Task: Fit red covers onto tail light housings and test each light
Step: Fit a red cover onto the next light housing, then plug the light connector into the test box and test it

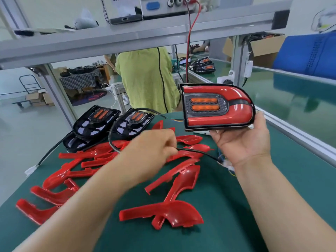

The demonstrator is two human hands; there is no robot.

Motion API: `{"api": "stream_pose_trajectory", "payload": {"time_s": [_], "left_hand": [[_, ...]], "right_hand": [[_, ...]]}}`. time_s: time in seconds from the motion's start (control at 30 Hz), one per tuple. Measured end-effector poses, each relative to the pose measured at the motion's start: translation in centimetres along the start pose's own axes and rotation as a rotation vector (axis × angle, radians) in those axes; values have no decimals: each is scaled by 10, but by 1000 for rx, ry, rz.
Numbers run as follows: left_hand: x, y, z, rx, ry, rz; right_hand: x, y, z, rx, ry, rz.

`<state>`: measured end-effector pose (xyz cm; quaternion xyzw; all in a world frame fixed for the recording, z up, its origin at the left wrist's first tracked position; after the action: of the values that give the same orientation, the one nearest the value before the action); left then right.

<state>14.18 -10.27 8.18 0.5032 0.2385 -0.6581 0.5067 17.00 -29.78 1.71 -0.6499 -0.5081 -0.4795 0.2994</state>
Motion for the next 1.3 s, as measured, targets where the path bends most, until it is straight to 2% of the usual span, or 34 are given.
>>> {"api": "stream_pose_trajectory", "payload": {"time_s": [0.07,0.17,0.23,0.3,0.4,0.53,0.73,0.87,1.03,1.1,1.17,1.23,1.3], "left_hand": [[-24,-10,-13,-8,-39,-7],[-56,-22,-25,87,-124,-33],[-79,-28,-31,166,-277,1],[-101,-31,-43,208,-537,66],[-111,-29,-55,210,-826,107],[-101,-21,-61,119,-887,153],[-70,-9,-50,-23,-709,121],[-52,-3,-41,-44,-639,104],[-26,-2,-22,-39,-488,56],[-15,-2,-15,-47,-376,39],[-6,0,-8,-48,-264,14],[2,1,2,-24,-133,-20],[9,4,9,-16,13,-49]], "right_hand": [[-1,2,-3,-4,-7,-2],[-7,7,-6,13,-63,6],[-10,8,-6,36,-117,7],[-10,8,-5,80,-224,-16],[-7,3,2,171,-452,-84],[-9,-6,9,250,-656,-137],[-17,-14,22,358,-832,-165],[-27,-12,18,393,-1029,-151],[-37,-15,15,413,-1425,-119],[-29,-13,12,378,-1726,-216],[-13,-9,8,196,-1971,-345],[-2,-8,6,46,-1852,-341],[-3,-6,11,78,-1482,-283]]}}
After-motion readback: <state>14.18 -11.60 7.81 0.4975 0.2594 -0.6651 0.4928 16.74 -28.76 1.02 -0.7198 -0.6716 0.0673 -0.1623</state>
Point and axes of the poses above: each hand's wrist, its own y-axis towards the middle knuckle, its own x-axis out of the palm, z = x × y, the point moved 10 cm from there along y, towards the middle knuckle, and after that the axes turned 6 degrees about -x, right-handed, at the moved point
